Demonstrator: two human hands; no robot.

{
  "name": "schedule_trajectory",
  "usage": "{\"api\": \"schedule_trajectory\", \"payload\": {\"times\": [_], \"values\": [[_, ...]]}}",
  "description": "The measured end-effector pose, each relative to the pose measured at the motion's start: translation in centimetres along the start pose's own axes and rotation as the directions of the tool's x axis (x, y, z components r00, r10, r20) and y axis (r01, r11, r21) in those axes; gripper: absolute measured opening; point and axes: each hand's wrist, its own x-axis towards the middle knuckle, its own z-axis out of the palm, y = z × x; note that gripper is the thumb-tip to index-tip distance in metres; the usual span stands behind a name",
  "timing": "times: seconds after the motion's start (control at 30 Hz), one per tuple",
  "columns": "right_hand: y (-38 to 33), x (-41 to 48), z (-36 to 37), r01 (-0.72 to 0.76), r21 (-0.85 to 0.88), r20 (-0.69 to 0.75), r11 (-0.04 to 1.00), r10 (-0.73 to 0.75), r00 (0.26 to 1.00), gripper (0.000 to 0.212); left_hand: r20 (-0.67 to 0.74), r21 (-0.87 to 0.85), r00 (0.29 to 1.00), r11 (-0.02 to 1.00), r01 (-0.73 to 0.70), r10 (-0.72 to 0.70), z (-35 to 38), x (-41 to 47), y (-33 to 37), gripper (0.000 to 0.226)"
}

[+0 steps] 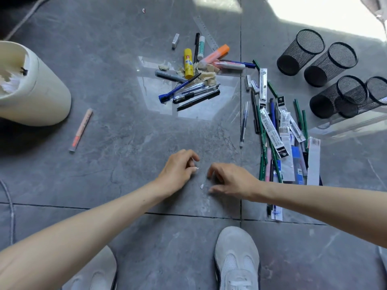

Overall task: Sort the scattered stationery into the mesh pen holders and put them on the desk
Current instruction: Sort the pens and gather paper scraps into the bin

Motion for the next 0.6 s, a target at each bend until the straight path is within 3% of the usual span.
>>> {"api": "schedule_trajectory", "payload": {"times": [0.17,0.33,0.5,0.6], "values": [[-1.9,1.1,0.8,0.044,-0.029,-0.013,0.999,-0.045,0.999,0.032,0.018,-0.068,0.999,0.997,0.045,-0.044,-0.3,-1.0,-0.8,0.017],[-2.5,2.1,1.2,0.059,-0.040,-0.014,0.997,-0.060,0.998,0.014,-0.014,-0.009,1.000,1.000,0.017,-0.017,-1.7,-1.0,-1.5,0.006],[-1.4,2.7,0.5,0.131,-0.008,-0.023,0.991,-0.131,0.991,0.022,-0.219,-0.022,0.973,0.998,0.063,-0.066,-6.2,0.3,-2.6,0.008],[-1.1,3.1,0.4,0.152,-0.090,-0.007,0.984,-0.153,0.988,0.022,-0.378,-0.011,0.921,0.996,0.092,-0.089,-10.3,1.3,-3.2,0.007]]}}
